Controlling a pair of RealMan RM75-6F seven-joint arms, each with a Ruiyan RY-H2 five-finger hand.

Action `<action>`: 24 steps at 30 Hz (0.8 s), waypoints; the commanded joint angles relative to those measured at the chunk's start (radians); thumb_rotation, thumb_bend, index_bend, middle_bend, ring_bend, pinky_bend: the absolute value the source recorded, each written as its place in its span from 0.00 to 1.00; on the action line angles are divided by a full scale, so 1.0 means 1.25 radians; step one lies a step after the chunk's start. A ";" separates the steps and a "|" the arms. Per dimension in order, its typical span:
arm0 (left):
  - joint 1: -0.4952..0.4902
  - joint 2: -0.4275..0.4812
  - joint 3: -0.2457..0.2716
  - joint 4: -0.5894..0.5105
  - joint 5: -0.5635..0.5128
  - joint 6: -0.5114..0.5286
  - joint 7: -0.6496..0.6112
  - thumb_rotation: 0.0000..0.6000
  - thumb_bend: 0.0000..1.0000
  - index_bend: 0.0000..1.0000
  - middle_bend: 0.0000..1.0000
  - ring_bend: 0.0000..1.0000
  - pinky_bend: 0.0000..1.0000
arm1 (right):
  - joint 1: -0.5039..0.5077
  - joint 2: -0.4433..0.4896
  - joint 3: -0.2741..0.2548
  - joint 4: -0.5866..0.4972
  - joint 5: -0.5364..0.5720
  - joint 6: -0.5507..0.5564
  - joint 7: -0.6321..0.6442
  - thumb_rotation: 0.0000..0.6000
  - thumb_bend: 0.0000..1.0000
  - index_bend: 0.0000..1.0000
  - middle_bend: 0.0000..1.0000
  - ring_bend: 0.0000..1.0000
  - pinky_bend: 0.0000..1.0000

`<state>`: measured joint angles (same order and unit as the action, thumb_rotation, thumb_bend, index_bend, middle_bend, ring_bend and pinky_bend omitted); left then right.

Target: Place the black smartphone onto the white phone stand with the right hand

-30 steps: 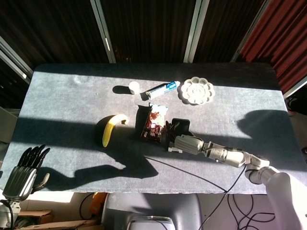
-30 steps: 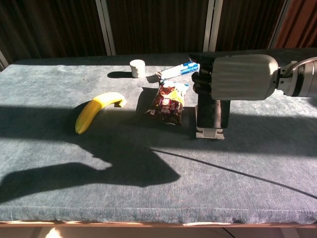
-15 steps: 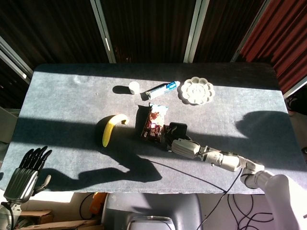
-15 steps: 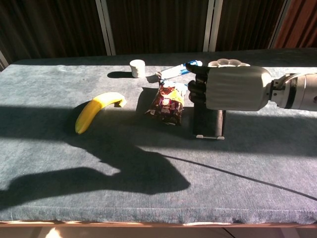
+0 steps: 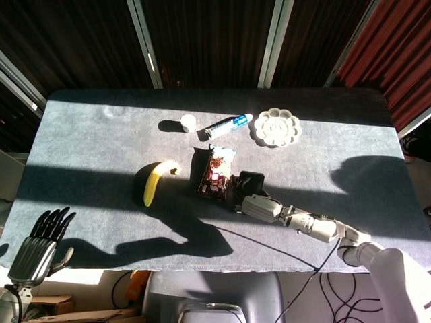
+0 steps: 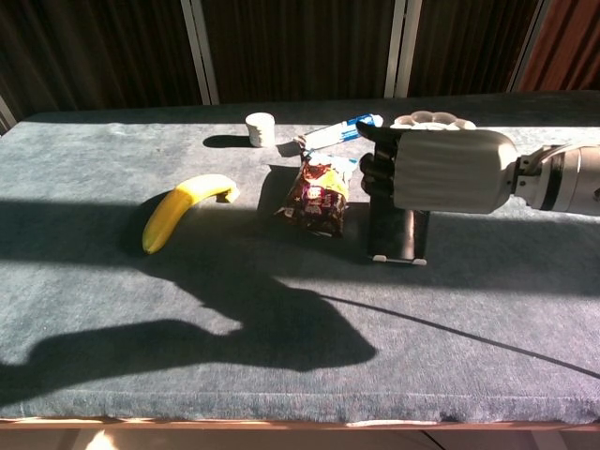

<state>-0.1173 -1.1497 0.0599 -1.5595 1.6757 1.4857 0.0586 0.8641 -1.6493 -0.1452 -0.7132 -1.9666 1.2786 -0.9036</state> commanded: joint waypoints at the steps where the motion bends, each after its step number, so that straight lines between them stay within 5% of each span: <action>1: 0.000 0.000 0.000 -0.001 -0.001 -0.002 0.000 1.00 0.39 0.00 0.00 0.00 0.05 | -0.002 -0.003 0.001 0.006 -0.001 -0.002 -0.001 1.00 0.38 0.90 0.71 0.50 0.30; 10: -0.002 0.002 -0.001 -0.001 -0.004 -0.004 -0.005 1.00 0.39 0.00 0.00 0.00 0.06 | -0.005 0.001 0.008 -0.001 0.002 -0.021 -0.022 1.00 0.32 0.52 0.60 0.39 0.27; 24: 0.001 0.004 0.000 0.001 0.001 0.003 -0.012 1.00 0.39 0.00 0.00 0.00 0.06 | -0.015 0.006 0.016 -0.017 0.001 -0.026 -0.047 1.00 0.32 0.50 0.58 0.38 0.27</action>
<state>-0.1164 -1.1442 0.0597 -1.5587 1.6776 1.4896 0.0439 0.8465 -1.6409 -0.1255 -0.7345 -1.9658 1.2467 -0.9606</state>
